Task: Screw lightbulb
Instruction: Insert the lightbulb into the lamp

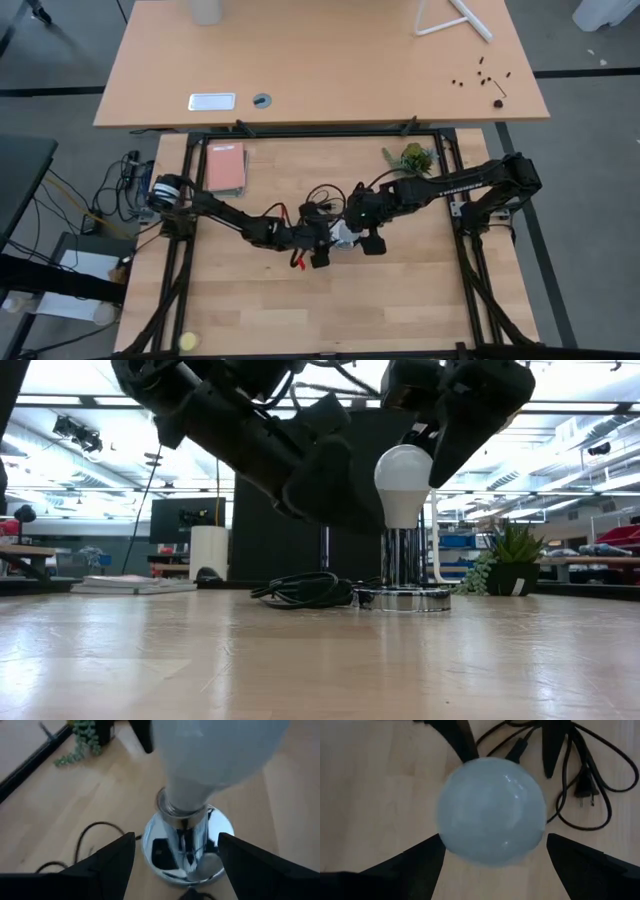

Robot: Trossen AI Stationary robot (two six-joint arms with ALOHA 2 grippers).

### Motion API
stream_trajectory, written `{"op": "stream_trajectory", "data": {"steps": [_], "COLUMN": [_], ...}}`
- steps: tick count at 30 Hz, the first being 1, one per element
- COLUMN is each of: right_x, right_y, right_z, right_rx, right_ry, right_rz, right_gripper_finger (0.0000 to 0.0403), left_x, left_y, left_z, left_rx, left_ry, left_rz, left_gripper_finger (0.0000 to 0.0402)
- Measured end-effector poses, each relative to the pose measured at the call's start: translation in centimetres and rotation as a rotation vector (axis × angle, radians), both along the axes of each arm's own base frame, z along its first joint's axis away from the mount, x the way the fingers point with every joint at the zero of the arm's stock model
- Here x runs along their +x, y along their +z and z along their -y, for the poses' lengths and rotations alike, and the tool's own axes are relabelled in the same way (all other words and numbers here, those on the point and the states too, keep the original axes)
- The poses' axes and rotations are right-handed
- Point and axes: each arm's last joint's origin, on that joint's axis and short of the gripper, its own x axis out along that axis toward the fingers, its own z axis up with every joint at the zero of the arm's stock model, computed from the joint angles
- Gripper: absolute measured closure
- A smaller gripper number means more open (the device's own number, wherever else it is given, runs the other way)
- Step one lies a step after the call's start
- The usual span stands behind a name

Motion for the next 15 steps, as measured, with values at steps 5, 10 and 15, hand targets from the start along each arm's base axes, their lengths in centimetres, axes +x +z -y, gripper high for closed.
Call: {"op": "stream_trajectory", "data": {"steps": [5,10,15], "right_x": [-0.4,-0.7,-0.9], "right_y": [0.1,0.4,0.6], "right_z": [0.1,0.1,0.2], "right_rx": [-0.004,0.0,-0.013], "right_ry": [-0.006,-0.015,-0.03], "right_rz": [-0.024,-0.027,-0.022], "right_gripper_finger": [0.0048,0.0048,0.0048], "left_x": [-0.6,-1.2,-1.3], "left_y": [1.4,2.6,2.9], "left_z": [-0.1,-0.2,-0.2], "left_rx": [-0.018,-0.022,-0.04], "left_ry": [0.009,0.011,0.018], "left_rz": [-0.007,-0.008,0.002], "left_gripper_finger": [0.0114,0.0114,0.0114]}}
